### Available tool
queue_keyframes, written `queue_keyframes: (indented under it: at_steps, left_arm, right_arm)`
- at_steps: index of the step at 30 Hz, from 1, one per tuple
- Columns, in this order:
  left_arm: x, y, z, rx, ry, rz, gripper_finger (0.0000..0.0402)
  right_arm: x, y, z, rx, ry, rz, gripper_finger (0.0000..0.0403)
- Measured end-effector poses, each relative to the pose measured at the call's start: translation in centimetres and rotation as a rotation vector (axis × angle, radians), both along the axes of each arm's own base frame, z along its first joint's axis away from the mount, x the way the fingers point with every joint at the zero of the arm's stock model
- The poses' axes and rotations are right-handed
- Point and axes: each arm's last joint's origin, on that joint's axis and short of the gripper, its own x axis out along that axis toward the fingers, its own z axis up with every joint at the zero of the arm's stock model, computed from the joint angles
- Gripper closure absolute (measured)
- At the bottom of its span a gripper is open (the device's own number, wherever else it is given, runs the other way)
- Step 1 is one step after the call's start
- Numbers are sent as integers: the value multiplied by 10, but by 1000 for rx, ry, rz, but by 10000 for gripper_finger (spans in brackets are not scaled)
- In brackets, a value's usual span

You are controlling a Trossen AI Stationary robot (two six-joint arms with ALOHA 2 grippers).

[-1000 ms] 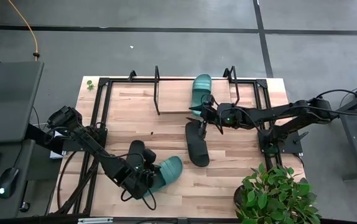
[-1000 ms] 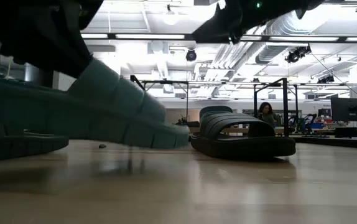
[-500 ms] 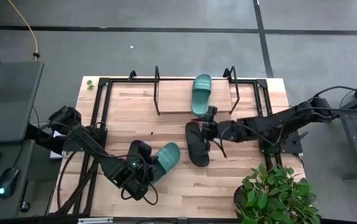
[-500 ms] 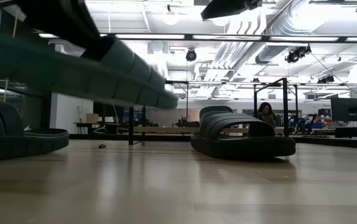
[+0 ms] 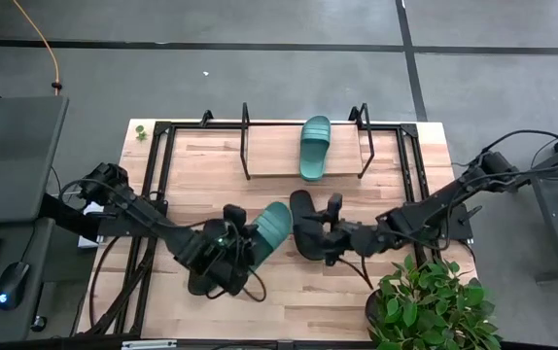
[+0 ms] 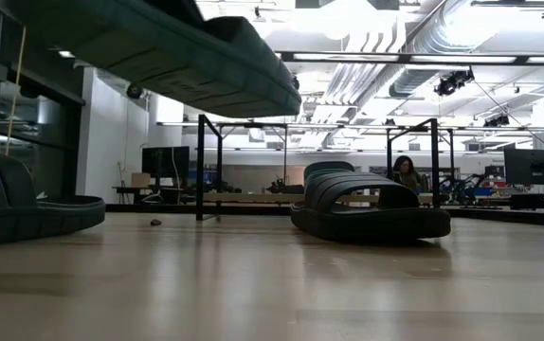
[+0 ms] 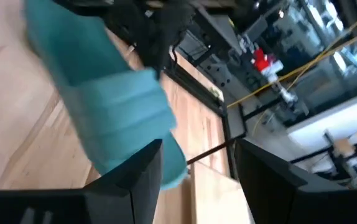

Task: Pick and place slides into the shelf
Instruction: Put the green slide on the shelf

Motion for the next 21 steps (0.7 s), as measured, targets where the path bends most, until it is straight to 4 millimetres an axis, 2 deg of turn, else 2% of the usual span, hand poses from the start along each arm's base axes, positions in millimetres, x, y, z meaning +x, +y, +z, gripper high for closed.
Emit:
queue_keyframes:
  at_steps: [8, 15, 21]
  left_arm:
    - [17, 24, 25, 26, -3, 23, 374]
    - [27, 33, 62, 33, -58, 10, 374]
    - [31, 37, 86, 61, -71, -21, 373]
  right_arm:
    - [7, 21, -9, -153, -8, 66, 212]
    - [17, 28, -20, -279, 3, 44, 212]
    - [17, 37, -15, -324, -25, 52, 211]
